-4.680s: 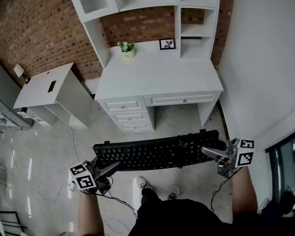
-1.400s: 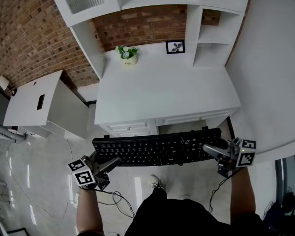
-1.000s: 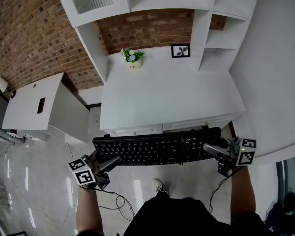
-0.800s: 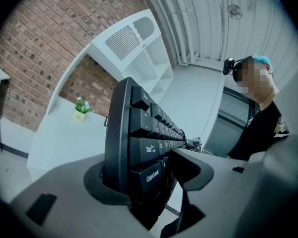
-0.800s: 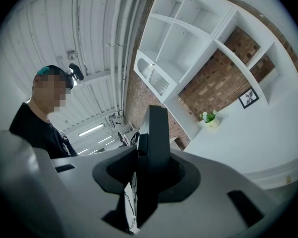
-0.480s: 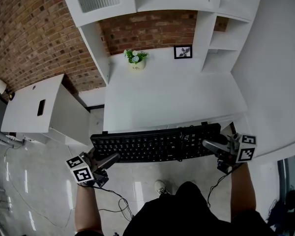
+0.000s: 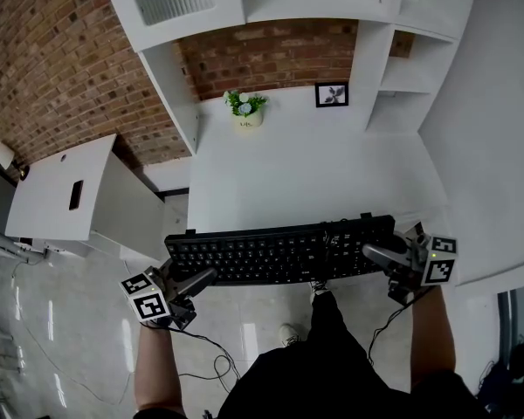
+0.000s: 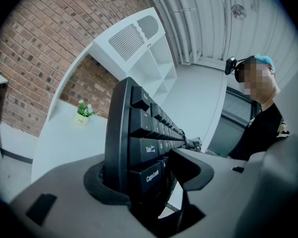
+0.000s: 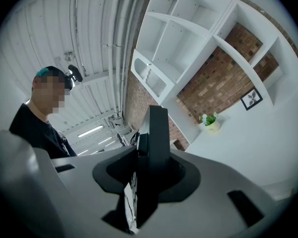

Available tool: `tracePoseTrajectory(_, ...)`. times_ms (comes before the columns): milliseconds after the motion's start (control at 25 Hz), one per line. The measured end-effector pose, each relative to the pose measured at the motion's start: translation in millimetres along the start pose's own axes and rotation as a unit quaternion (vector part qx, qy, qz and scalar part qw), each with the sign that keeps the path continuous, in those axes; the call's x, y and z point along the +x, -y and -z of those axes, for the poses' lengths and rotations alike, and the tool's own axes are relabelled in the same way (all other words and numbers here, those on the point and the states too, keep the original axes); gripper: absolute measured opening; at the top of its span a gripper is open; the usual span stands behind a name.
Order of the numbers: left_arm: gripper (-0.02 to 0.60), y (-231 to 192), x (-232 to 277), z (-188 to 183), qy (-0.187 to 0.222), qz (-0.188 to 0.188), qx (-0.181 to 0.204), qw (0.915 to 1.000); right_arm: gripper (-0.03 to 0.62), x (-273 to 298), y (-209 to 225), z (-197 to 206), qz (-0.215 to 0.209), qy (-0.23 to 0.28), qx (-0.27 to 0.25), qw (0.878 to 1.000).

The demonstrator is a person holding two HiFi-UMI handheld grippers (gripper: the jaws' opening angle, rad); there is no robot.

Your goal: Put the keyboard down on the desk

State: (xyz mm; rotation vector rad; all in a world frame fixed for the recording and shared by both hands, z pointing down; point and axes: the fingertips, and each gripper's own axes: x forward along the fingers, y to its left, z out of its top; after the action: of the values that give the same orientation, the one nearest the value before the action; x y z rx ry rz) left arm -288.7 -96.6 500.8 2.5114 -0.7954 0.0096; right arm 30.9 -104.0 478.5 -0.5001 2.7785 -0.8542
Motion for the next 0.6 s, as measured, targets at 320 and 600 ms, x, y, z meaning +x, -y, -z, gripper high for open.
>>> tracePoseTrajectory(320, 0.284, -46.3, 42.5, -21.8, -0.004, -0.020, -0.005, 0.9998, 0.127, 20.2, 69.0, -28.3, -0.014, -0.006, 0.013, 1.000)
tracePoseTrajectory(600, 0.286, -86.3, 79.7, -38.2, -0.011, -0.032, -0.015, 0.9993, 0.127, 35.9, 125.7, -50.0, -0.018, -0.013, 0.034, 0.999)
